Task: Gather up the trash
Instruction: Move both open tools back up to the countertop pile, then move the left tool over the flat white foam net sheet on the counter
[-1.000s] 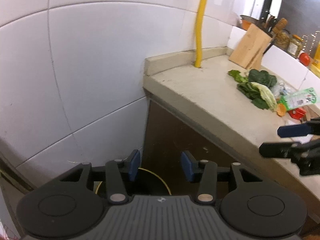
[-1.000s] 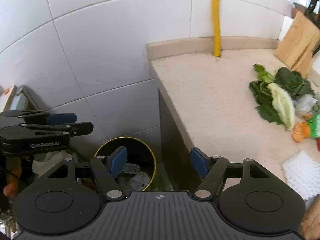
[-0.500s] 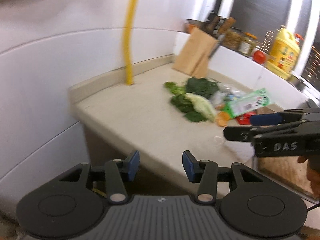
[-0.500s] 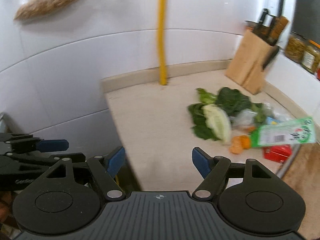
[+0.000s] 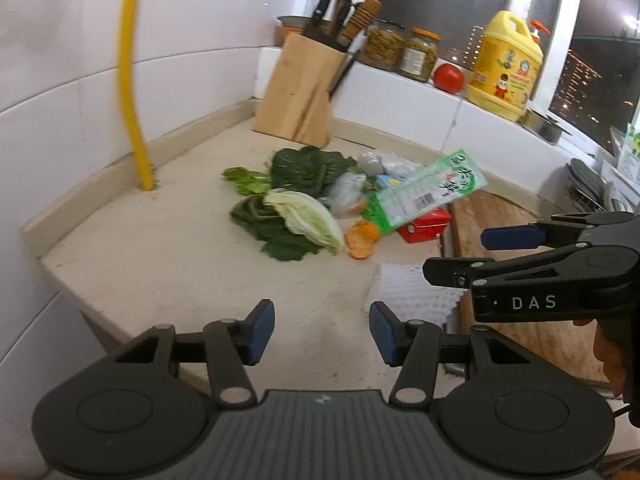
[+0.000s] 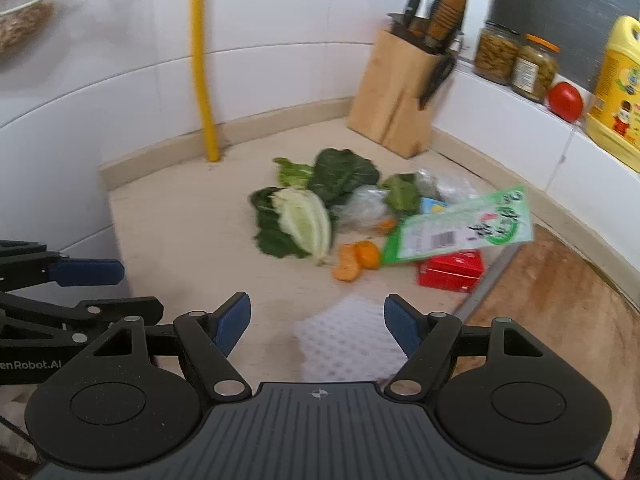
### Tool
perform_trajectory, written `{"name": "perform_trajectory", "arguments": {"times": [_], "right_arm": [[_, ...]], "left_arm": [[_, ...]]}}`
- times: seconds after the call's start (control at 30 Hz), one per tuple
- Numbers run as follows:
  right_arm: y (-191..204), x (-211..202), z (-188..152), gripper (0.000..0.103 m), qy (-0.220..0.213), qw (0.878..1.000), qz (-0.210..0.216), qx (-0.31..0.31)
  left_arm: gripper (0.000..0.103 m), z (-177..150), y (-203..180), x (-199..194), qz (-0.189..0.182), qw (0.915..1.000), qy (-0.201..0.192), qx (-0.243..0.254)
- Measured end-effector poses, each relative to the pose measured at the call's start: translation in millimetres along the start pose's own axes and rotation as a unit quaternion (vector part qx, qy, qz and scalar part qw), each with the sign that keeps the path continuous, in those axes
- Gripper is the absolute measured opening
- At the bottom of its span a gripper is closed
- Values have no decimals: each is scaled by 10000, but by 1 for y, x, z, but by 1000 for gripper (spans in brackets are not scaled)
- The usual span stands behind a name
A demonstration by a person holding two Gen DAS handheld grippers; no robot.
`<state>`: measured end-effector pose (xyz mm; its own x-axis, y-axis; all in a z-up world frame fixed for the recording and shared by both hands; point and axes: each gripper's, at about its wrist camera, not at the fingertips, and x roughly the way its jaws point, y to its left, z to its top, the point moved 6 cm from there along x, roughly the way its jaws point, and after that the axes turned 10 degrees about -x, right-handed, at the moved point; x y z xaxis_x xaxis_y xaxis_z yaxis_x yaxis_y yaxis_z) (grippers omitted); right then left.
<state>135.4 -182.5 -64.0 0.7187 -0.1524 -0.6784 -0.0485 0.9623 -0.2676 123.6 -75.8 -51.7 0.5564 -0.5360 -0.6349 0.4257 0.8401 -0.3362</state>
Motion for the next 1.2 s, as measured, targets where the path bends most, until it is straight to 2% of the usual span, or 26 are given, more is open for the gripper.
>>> {"name": "perform_trajectory", "arguments": {"times": [0.2, 0.47, 0.73, 0.87, 1.03, 1.2], "right_arm": [[-17, 6, -3, 79, 60, 9998, -156, 52], [-26, 22, -6, 79, 256, 9997, -62, 22], [-23, 37, -2, 79, 404, 9986, 37, -330], [-23, 44, -2, 79, 539, 9973, 169, -466], [-33, 42, -8, 80, 801, 9937, 112, -779], [-45, 41, -14, 80, 990, 9931, 77, -620]], "left_arm": [[46, 4, -12, 14, -108, 9999, 120, 58], [46, 6, -21, 29, -135, 9995, 263, 104], [46, 9, -18, 37, -21, 9991, 425, -16], [46, 8, -20, 38, -201, 9979, 598, -122], [46, 9, -35, 42, -377, 9971, 655, 46], [46, 11, -48, 52, -539, 9952, 785, 242]]}}
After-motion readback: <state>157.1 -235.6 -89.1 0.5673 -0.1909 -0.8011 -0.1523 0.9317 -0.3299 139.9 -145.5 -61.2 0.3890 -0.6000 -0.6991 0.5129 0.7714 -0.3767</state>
